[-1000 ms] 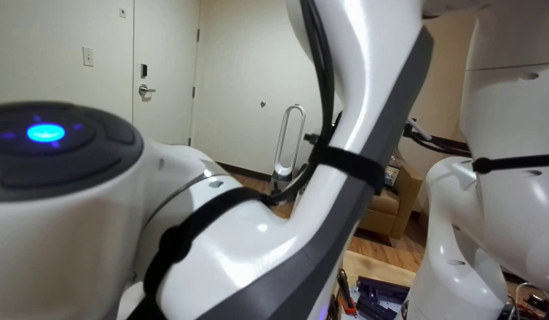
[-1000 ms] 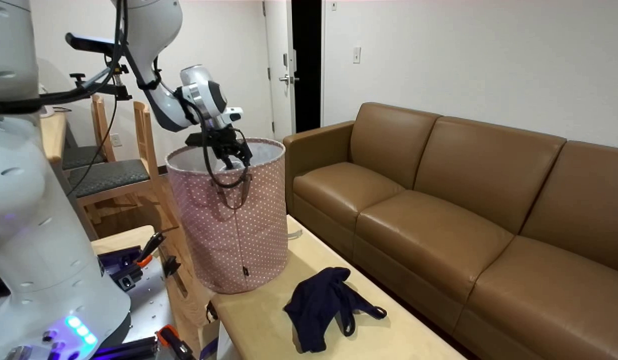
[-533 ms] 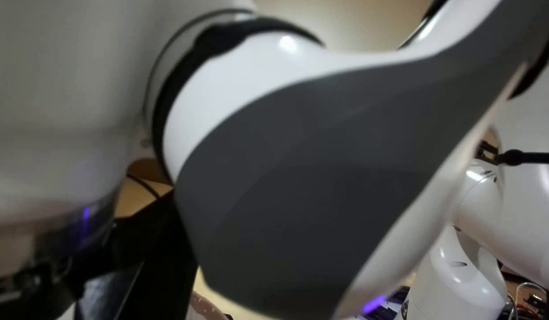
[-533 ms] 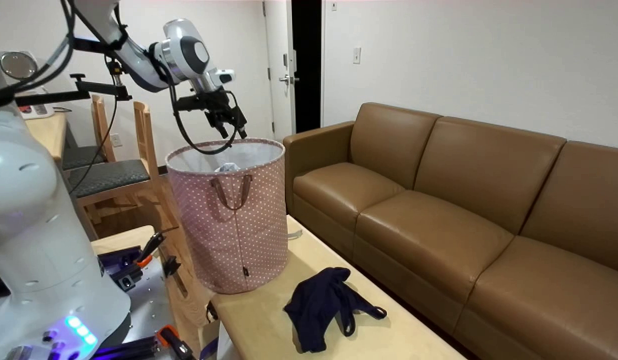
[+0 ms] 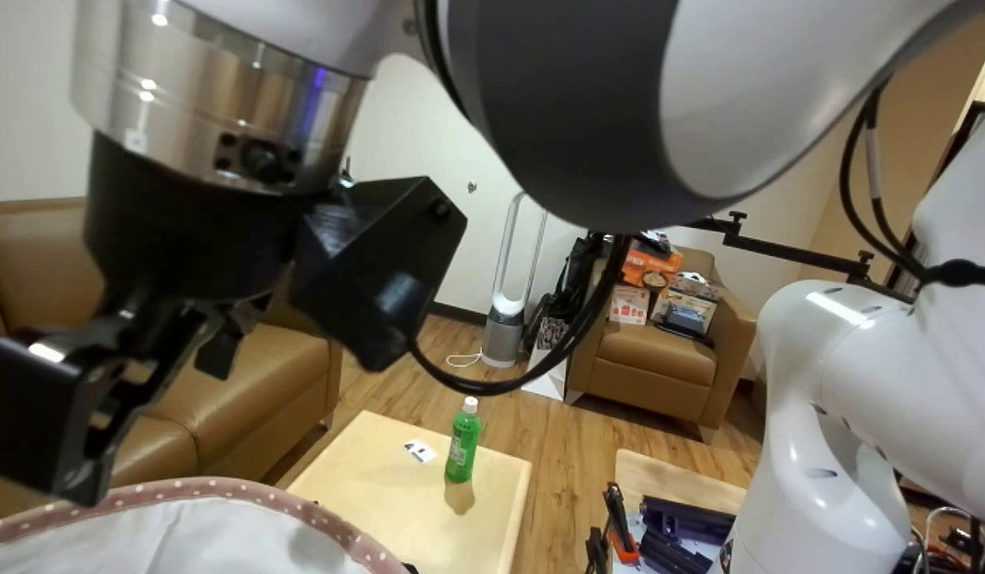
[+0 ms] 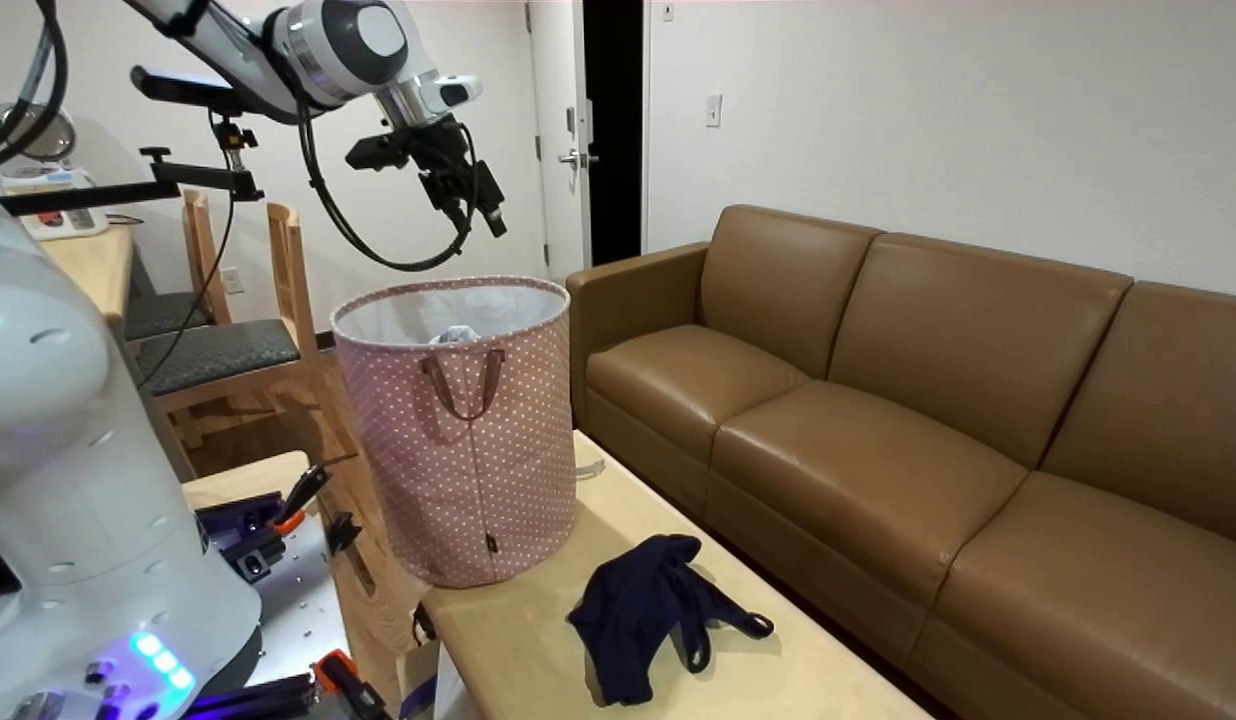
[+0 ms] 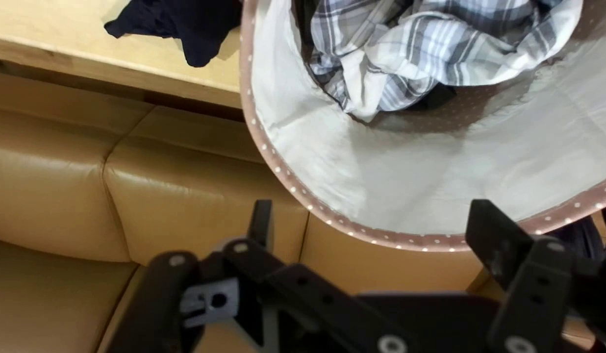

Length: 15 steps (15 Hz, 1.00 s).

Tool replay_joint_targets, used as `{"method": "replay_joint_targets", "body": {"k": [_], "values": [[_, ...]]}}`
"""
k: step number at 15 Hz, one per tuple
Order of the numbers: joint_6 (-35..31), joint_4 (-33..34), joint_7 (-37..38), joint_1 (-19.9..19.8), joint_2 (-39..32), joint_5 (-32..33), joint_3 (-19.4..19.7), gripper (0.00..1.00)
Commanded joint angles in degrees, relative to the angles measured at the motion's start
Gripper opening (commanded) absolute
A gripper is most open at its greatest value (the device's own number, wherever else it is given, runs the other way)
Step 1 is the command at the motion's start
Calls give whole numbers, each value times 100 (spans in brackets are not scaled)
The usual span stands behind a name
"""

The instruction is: Put the pajama pants in the laundry bin

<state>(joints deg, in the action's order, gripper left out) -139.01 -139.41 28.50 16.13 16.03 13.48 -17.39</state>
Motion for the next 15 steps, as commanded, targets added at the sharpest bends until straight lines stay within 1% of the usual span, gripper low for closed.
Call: {"method": "replay_joint_targets", "body": {"k": [1, 5, 7, 10, 11, 15], "values": [[-114, -450, -666, -186, 430, -602, 293, 100], [-105, -751, -1309, -278, 544, -1197, 687, 100], [-42, -865, -1437, -368, 600, -1293, 792, 100], [-22, -997, -1526, -498, 660, -1248, 847, 100], [-14, -821, -1318, -547, 479, -1162, 724, 100], [-14, -878, -1339, -577, 521, -1161, 744, 100]]}}
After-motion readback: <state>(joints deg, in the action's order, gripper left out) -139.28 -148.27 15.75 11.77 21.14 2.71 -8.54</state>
